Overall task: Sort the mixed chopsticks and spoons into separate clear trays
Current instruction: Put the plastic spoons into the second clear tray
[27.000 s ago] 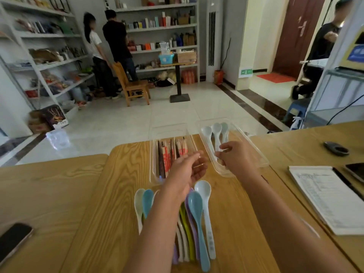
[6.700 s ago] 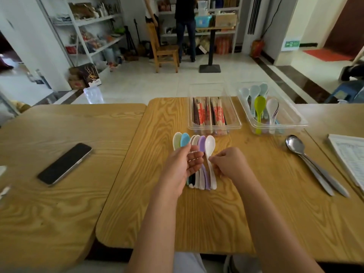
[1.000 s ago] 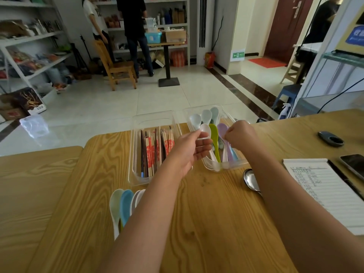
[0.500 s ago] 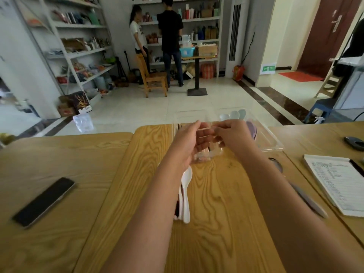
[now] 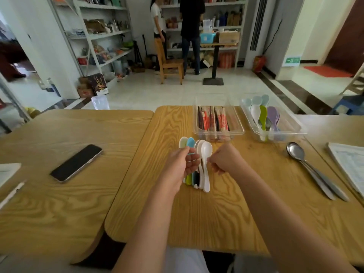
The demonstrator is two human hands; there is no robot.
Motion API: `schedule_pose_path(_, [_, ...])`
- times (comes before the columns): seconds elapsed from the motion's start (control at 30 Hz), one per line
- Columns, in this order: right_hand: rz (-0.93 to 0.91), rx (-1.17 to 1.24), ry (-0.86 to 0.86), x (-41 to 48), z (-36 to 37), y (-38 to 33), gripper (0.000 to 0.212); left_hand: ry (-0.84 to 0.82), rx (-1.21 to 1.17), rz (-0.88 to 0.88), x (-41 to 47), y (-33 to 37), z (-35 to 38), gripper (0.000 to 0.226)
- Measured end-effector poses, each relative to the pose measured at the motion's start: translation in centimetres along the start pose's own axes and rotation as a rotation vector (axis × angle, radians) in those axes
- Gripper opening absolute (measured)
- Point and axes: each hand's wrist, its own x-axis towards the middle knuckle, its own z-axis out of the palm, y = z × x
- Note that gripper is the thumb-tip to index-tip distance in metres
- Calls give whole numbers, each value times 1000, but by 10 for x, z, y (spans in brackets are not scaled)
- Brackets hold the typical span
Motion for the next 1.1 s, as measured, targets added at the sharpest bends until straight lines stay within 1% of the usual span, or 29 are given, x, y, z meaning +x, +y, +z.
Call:
schedule_pose_path(0.2, [18, -120, -3, -2, 9, -1, 13, 4, 0, 4, -1, -1, -5, 28])
schedule_pose_path(0.37, [21, -214, -19, -5, 11, -7, 20, 3, 28, -4, -2, 0, -8, 27])
schedule_pose_path(0.53, [4, -304, -17, -3, 13, -12, 14, 4, 38, 4, -2, 3, -5, 26])
schedule_pose_path(0.6, [-13, -323, -6, -4, 9, -11, 17, 2, 59, -2, -3, 4, 0, 26])
schedule_pose_path(0.7, [-58, -356, 29, -9, 0, -6, 22, -27, 76, -12, -4, 3, 11, 26])
schedule_pose_path(0.83, [-61, -429, 51, -13, -17, 9, 21, -61, 86, -35, -4, -2, 33, 26])
schedule_pose_path(0.97, [-20, -444, 81, -15, -44, 31, 19, -105, 82, -47, -1, -9, 64, 26])
schedule_pose_path(1.1, [55, -368, 80, -9, -75, 54, 21, -192, 86, -39, 5, -7, 96, 25])
